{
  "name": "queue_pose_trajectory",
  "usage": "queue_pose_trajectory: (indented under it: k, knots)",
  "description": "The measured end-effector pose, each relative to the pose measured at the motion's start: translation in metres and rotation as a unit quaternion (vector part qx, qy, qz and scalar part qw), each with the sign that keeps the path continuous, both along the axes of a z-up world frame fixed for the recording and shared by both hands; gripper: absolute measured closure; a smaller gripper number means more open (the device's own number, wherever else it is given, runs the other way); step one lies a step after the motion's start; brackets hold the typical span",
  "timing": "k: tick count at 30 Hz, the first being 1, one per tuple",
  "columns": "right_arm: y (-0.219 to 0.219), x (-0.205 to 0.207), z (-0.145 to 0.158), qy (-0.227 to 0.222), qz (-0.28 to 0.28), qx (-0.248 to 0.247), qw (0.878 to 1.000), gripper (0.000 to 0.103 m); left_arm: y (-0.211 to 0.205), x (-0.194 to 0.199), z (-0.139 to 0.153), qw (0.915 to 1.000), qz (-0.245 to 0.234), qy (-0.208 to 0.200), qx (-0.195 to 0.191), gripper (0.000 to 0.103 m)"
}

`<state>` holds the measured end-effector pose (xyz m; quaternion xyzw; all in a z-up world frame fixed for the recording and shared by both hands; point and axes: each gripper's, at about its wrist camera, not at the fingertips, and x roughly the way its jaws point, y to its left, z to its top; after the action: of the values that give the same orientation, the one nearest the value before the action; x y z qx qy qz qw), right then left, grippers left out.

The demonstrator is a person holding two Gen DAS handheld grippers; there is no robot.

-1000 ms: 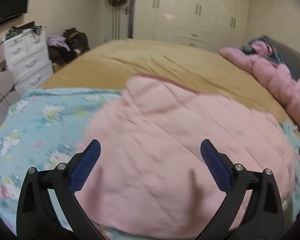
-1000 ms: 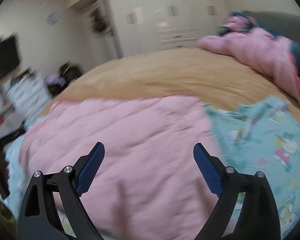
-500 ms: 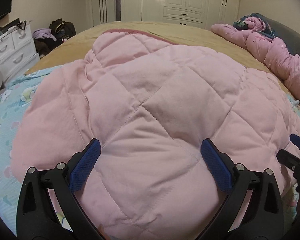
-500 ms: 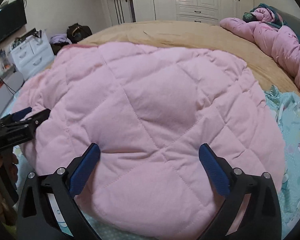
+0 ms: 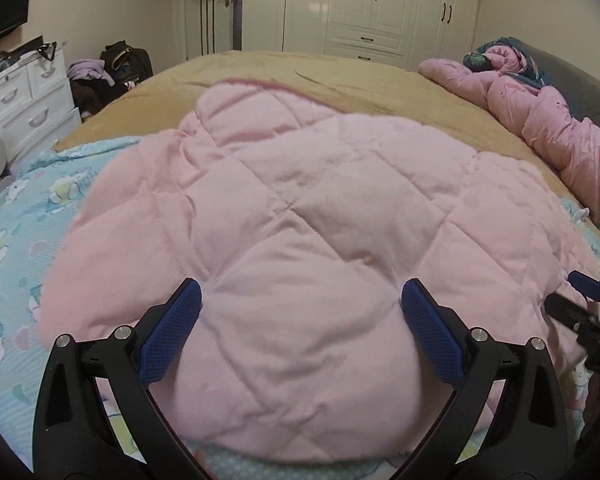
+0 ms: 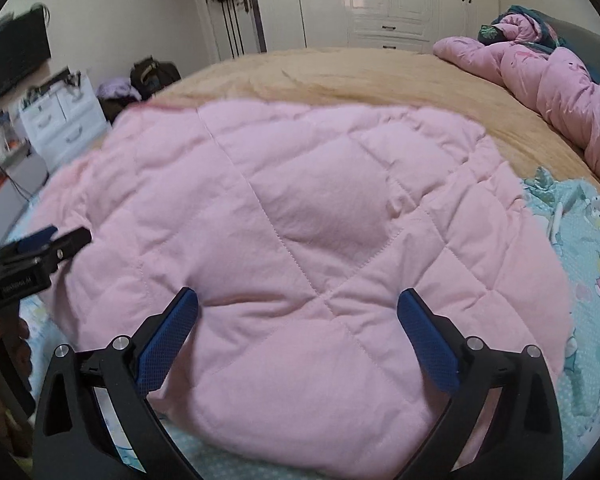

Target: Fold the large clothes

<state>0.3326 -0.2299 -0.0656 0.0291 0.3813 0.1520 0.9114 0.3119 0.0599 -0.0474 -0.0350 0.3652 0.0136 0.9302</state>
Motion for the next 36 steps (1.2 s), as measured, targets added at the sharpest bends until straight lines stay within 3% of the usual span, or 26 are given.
queue_pose_trajectory:
  k: [9, 27, 36]
  knots:
    - [-0.014, -0.024, 0.026, -0.004, 0.003, 0.031, 1.0, 0.004, 0.015, -0.025, 0.035, 0.9992, 0.024, -0.032, -0.003, 0.009]
    - [-0.036, -0.071, 0.06, -0.034, 0.004, 0.05, 0.998, 0.004, 0.039, -0.085, 0.06, 0.9947, 0.072, -0.072, 0.008, 0.009]
    - [-0.038, -0.089, 0.063, -0.029, 0.01, 0.06, 0.998, 0.004, 0.043, -0.105, 0.058, 0.9943, 0.081, -0.07, 0.007, 0.009]
